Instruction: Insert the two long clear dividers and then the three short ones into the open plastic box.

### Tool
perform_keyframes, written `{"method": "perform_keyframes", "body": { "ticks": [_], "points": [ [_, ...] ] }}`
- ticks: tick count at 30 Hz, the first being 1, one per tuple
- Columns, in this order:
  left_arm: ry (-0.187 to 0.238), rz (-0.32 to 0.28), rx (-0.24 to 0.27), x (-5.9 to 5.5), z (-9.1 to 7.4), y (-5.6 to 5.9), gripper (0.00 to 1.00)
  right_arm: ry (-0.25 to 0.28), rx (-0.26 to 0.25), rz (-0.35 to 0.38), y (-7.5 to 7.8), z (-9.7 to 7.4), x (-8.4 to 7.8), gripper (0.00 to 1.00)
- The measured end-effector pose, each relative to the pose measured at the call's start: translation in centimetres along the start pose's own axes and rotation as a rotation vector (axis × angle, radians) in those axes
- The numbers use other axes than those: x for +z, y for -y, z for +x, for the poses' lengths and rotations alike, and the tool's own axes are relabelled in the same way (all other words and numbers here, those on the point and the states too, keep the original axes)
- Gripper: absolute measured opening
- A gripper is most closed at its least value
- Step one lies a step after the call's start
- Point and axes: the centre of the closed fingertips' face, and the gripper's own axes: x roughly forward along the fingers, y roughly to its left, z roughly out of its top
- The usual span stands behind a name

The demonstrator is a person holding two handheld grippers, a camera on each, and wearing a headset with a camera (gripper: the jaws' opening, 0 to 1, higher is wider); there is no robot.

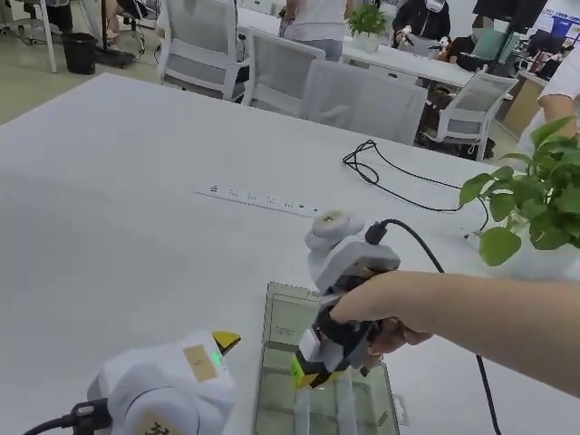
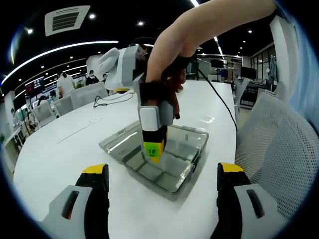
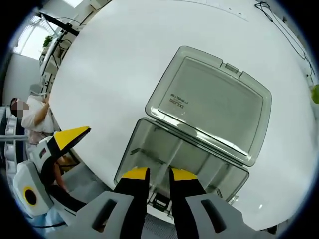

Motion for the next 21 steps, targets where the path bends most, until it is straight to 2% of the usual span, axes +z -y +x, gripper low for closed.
{"method": "perform_keyframes", "body": {
  "ticks": [2, 4, 6, 7, 9, 11, 14, 18, 20, 21],
  "points": [
    [0.000, 0.001, 0.001, 0.0, 0.0, 0.0, 0.92, 0.025, 0.000, -0.025, 0.1, 0.0, 0.1, 0.22],
    [0.000, 0.000, 0.000, 0.0, 0.0, 0.0, 0.92, 0.030, 0.002, -0.025, 0.1, 0.1, 0.0, 0.30],
    [0.000, 0.001, -0.001, 0.0, 0.0, 0.0, 0.92, 0.056, 0.046, -0.031, -0.4, 0.2, 0.1, 0.36],
    [0.000, 0.001, -0.001, 0.0, 0.0, 0.0, 0.92, 0.060, 0.051, -0.022, -0.5, 0.2, 0.1, 0.39],
    [0.000, 0.000, -0.002, 0.0, 0.0, 0.1, 0.92, 0.090, 0.062, -0.027, -0.6, 0.2, 0.4, 0.48],
    [0.001, 0.001, -0.002, 0.0, 0.0, 0.1, 0.92, 0.096, 0.059, -0.029, -0.6, 0.2, 0.4, 0.58],
    [0.000, 0.001, -0.003, 0.0, 0.0, 0.1, 0.92, 0.114, 0.076, -0.056, -0.9, 0.2, 0.4, 0.65],
    [0.000, -0.003, -0.003, -0.1, 0.0, 0.1, 0.92, 0.148, 0.095, -0.046, -1.4, 0.1, 0.7, 0.73],
    [-0.001, -0.004, -0.004, -0.1, 0.0, 0.2, 0.92, 0.151, 0.089, -0.098, -1.8, 0.1, 0.6, 0.76],
    [0.001, -0.003, -0.002, 0.0, 0.0, 0.1, 0.92, 0.150, 0.088, -0.098, -1.9, 0.1, 0.6, 0.76]
  ]
}}
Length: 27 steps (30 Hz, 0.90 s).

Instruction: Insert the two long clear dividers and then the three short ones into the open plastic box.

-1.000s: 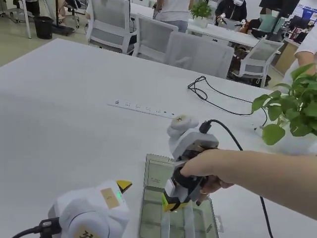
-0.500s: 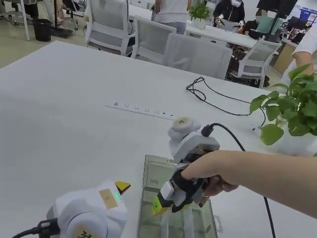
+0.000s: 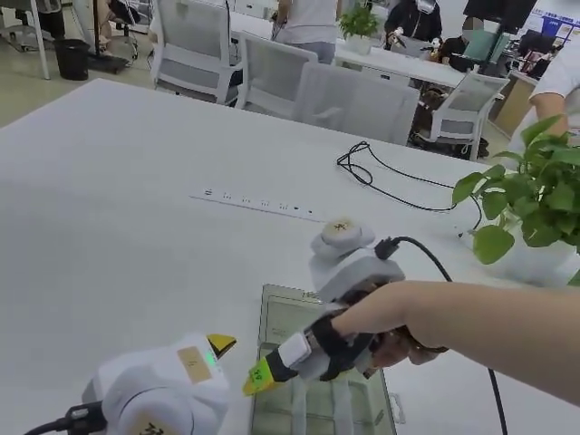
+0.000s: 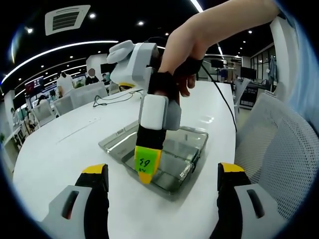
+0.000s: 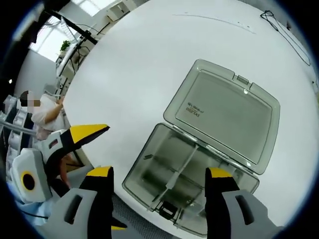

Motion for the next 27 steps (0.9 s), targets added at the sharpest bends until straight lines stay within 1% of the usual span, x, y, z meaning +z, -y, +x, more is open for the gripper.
{"method": "perform_keyframes", "body": {
  "ticks": [4, 7, 8, 10, 13, 15, 16, 18, 21, 22, 23, 24, 25, 26, 27],
  "points": [
    [0.004, -0.006, 0.002, 0.1, 0.0, -0.1, 0.93, 0.008, 0.017, -0.007, -0.4, -0.4, 0.0, 0.75],
    [0.007, -0.010, 0.006, 0.1, -0.1, -0.2, 0.93, 0.043, 0.043, -0.015, -1.1, -1.2, 0.6, 0.74],
    [0.008, -0.011, 0.007, 0.1, -0.1, -0.2, 0.93, 0.048, 0.044, -0.019, -1.2, -1.3, 0.7, 0.74],
    [0.012, -0.013, 0.011, 0.2, -0.2, -0.3, 0.93, 0.074, 0.046, -0.044, -1.3, -1.8, 1.0, 0.74],
    [0.015, -0.023, 0.012, 0.2, -0.2, -0.4, 0.93, 0.117, 0.064, -0.056, -1.4, -2.7, 1.4, 0.74],
    [0.016, -0.026, 0.013, 0.3, -0.2, -0.4, 0.93, 0.135, 0.067, -0.066, -1.2, -3.4, 1.3, 0.74],
    [0.016, -0.026, 0.012, 0.3, -0.2, -0.4, 0.93, 0.152, 0.070, -0.085, -1.1, -3.7, 1.4, 0.73],
    [0.016, -0.027, 0.011, 0.3, -0.2, -0.4, 0.93, 0.163, 0.075, -0.086, -0.9, -4.2, 1.1, 0.73],
    [0.013, -0.027, 0.007, 0.2, -0.2, -0.3, 0.93, 0.227, 0.092, -0.082, -0.5, -4.8, 1.1, 0.75],
    [0.014, -0.027, 0.007, 0.2, -0.2, -0.2, 0.93, 0.260, 0.094, -0.083, -0.3, -4.9, 1.2, 0.76],
    [0.013, -0.028, 0.007, 0.2, -0.2, -0.2, 0.93, 0.264, 0.093, -0.080, -0.1, -5.0, 1.0, 0.78],
    [0.012, -0.028, 0.007, 0.2, -0.2, -0.2, 0.93, 0.289, 0.094, -0.089, 0.0, -5.2, 1.0, 0.79],
    [0.011, -0.029, 0.007, 0.2, -0.2, -0.2, 0.93, 0.336, 0.089, -0.100, 0.2, -5.4, 1.3, 0.81],
    [0.011, -0.030, 0.007, 0.1, -0.2, -0.2, 0.93, 0.336, 0.087, -0.098, 0.4, -5.5, 1.0, 0.82],
    [0.010, -0.032, 0.007, 0.1, -0.2, -0.2, 0.93, 0.364, 0.079, -0.107, 0.7, -5.8, 1.1, 0.83]
  ]
}}
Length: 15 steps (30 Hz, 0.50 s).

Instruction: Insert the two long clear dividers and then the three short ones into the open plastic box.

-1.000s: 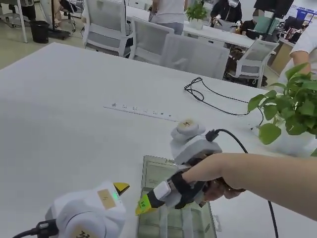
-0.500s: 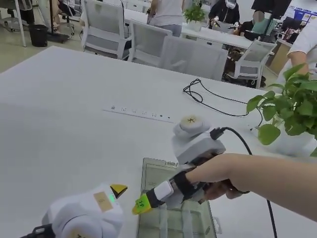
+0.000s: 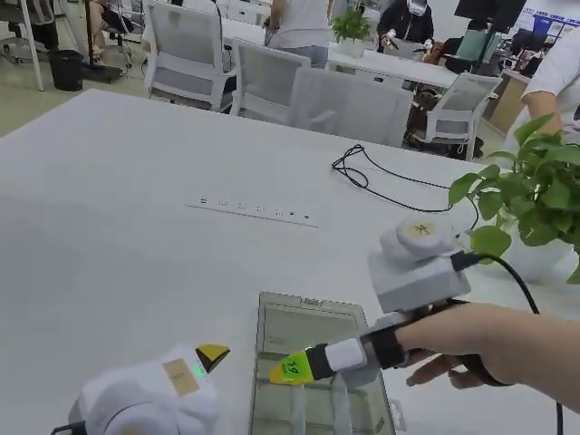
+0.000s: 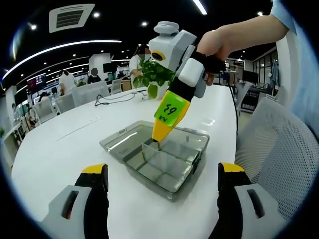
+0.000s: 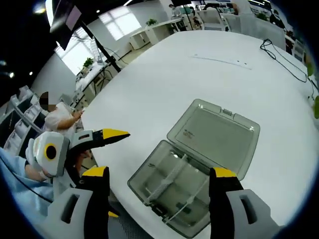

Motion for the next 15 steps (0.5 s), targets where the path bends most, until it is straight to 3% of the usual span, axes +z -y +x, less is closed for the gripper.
{"method": "perform_keyframes", "body": {
  "ticks": [2, 3, 4, 5, 6, 8, 9, 10, 15],
  "points": [
    [-0.002, 0.002, 0.000, 0.0, 0.0, 0.0, 0.93, 0.012, -0.058, -0.033, 1.1, -0.6, -0.2, 0.80],
    [-0.003, 0.001, -0.001, -0.1, 0.0, 0.0, 0.93, 0.044, -0.044, -0.061, 1.0, -0.7, 0.1, 0.81],
    [-0.007, 0.002, -0.001, -0.1, 0.1, 0.0, 0.93, 0.078, -0.051, -0.038, 1.2, -1.1, 0.1, 0.83],
    [-0.007, 0.004, -0.001, -0.2, 0.1, 0.0, 0.93, 0.075, -0.056, -0.021, 1.4, -1.4, -0.2, 0.84],
    [-0.006, 0.002, -0.002, -0.2, 0.1, 0.0, 0.93, 0.122, -0.050, -0.032, 1.4, -1.8, 0.0, 0.84],
    [-0.007, 0.003, 0.000, -0.2, 0.1, 0.0, 0.93, 0.162, -0.058, -0.060, 1.9, -2.3, 0.1, 0.86],
    [-0.007, 0.000, 0.000, -0.2, 0.1, 0.0, 0.93, 0.177, -0.062, -0.084, 2.1, -2.6, 0.0, 0.87],
    [-0.008, -0.001, 0.000, -0.2, 0.1, 0.0, 0.93, 0.160, -0.082, -0.066, 2.5, -3.0, -0.6, 0.88],
    [-0.014, 0.003, -0.002, -0.4, 0.1, 0.0, 0.93, 0.234, -0.074, -0.064, 3.1, -4.4, -1.2, 0.92]
  ]
}}
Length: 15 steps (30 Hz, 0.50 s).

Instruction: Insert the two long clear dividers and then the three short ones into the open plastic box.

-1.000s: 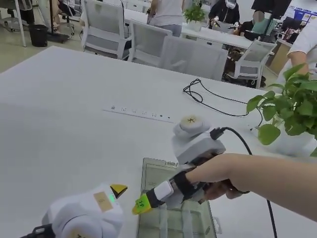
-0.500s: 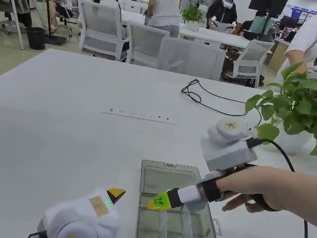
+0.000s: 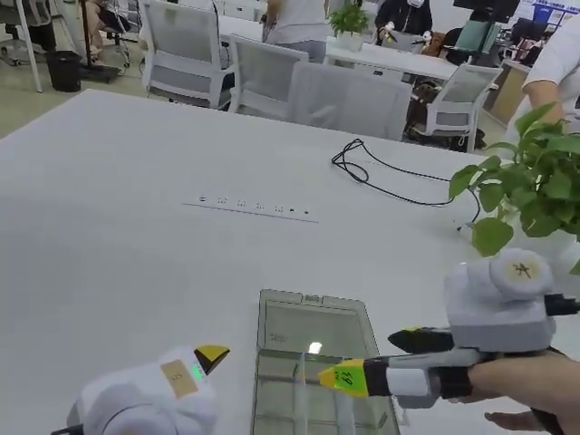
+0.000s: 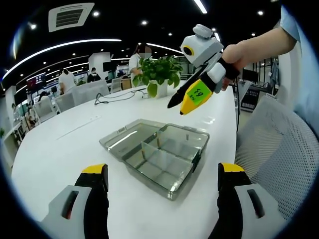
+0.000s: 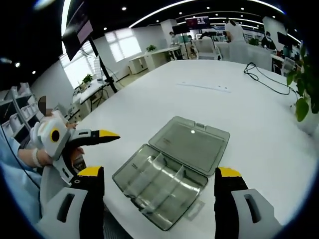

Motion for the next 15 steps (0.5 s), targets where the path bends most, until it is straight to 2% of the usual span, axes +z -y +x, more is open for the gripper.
{"method": "perform_keyframes", "body": {
  "ticks": [1, 3, 8, 12, 15],
  "points": [
    [0.000, -0.003, -0.002, 0.0, 0.0, 0.0, 0.93, 0.047, 0.008, -0.021, 0.0, -0.1, 0.5, 0.94],
    [-0.004, 0.000, -0.002, -0.1, 0.0, 0.1, 0.93, 0.035, -0.004, -0.012, 0.5, -0.5, -0.3, 1.00],
    [-0.014, 0.007, -0.008, -0.3, 0.1, 0.2, 0.93, 0.035, -0.008, 0.000, 1.3, -1.8, -1.8, 1.00],
    [-0.016, -0.003, -0.006, -0.4, 0.1, 0.2, 0.93, 0.036, -0.017, -0.033, 1.9, -2.7, -2.9, 1.00],
    [-0.016, -0.007, -0.007, -0.4, 0.1, 0.2, 0.94, 0.033, -0.024, -0.013, 2.6, -3.4, -3.9, 1.00]
  ]
}}
